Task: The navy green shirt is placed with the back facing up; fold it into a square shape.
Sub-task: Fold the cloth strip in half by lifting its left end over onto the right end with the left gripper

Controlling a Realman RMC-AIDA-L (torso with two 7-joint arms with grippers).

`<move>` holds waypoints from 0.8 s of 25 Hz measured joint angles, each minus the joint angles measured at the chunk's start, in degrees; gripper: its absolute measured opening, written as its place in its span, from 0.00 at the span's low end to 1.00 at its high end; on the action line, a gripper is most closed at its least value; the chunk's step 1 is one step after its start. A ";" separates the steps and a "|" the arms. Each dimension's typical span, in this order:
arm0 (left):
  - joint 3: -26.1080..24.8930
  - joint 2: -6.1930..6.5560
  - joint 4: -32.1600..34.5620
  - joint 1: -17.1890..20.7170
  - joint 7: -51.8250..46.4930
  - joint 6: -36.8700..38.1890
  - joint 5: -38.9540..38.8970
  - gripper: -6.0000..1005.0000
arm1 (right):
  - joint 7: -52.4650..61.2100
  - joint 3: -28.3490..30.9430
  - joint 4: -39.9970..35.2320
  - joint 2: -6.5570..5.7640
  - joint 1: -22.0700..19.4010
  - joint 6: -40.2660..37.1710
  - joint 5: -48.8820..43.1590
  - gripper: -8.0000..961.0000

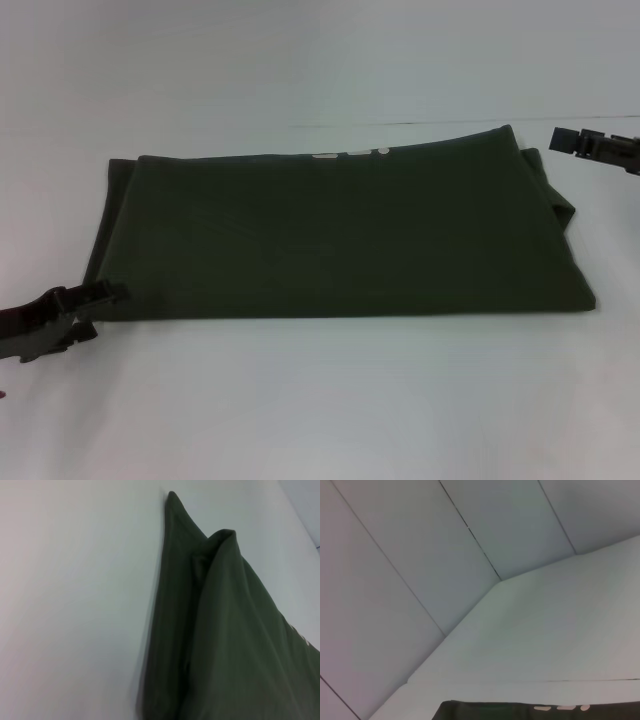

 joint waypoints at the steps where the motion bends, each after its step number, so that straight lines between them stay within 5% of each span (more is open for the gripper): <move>1: 0.00 0.03 -0.06 -0.03 0.00 -0.05 0.04 0.88 | 0.00 0.00 0.00 0.00 0.00 0.00 0.16 0.95; 20: 0.37 0.11 -0.34 -0.27 0.01 -1.54 0.16 0.88 | 0.00 -0.01 0.12 -0.09 -0.45 0.33 1.18 0.95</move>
